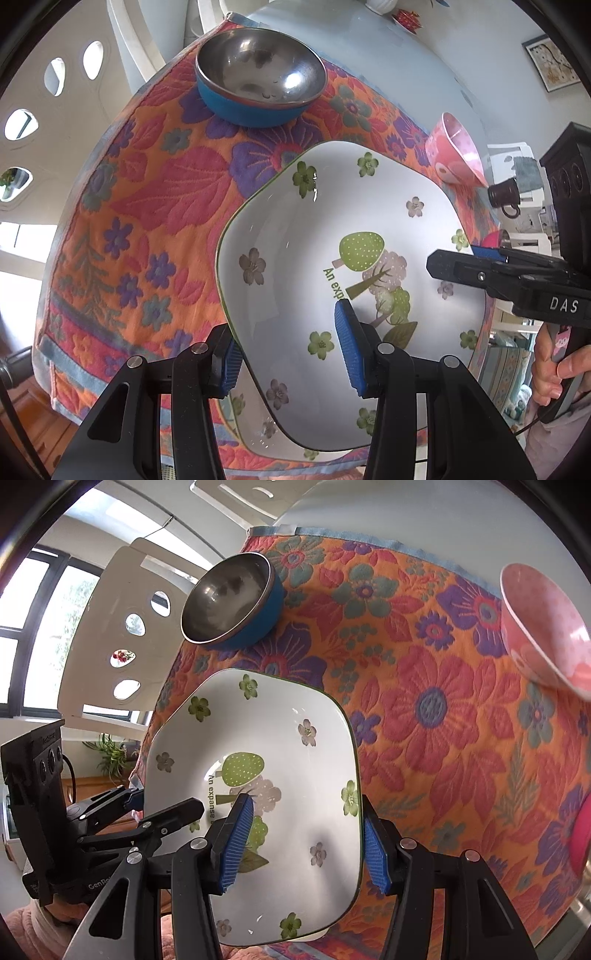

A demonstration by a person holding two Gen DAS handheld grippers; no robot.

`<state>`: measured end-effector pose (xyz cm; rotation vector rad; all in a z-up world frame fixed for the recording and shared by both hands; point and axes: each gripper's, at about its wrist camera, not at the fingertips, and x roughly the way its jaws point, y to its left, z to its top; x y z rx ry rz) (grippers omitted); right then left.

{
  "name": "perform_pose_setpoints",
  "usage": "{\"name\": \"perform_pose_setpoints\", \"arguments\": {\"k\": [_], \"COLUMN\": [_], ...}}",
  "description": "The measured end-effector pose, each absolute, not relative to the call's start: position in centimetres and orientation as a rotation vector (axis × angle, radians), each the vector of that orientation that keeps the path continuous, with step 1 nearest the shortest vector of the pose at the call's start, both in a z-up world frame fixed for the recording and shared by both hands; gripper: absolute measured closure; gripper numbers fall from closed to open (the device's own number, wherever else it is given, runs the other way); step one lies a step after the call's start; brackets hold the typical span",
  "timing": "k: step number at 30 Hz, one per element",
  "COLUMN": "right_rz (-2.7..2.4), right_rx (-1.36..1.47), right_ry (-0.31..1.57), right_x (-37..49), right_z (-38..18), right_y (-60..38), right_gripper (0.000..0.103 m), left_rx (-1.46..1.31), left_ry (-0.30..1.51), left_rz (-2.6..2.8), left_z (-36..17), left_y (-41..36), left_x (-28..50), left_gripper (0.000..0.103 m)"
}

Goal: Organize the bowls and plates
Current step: 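Lift the second forest plate with both tools and carry it to the stack, then lower the second forest plate onto the stacked plates with both tools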

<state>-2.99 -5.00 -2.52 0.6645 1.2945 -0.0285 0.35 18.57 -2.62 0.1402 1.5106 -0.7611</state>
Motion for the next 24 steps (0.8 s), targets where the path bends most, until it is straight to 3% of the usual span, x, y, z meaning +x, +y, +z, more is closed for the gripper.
{"name": "perform_pose_setpoints", "arguments": {"k": [24], "right_rz": [-0.082], "right_rx": [0.861], "right_ry": [1.312], "right_x": [-9.6], "right_z": [-6.6], "right_y": [0.8], "right_gripper": [0.048], "left_rx": [0.242], "left_ry": [1.551], "left_rz": [-0.801], "left_z": [-5.1], "left_y": [20.9], "left_x": [-2.3], "left_gripper": [0.061]}}
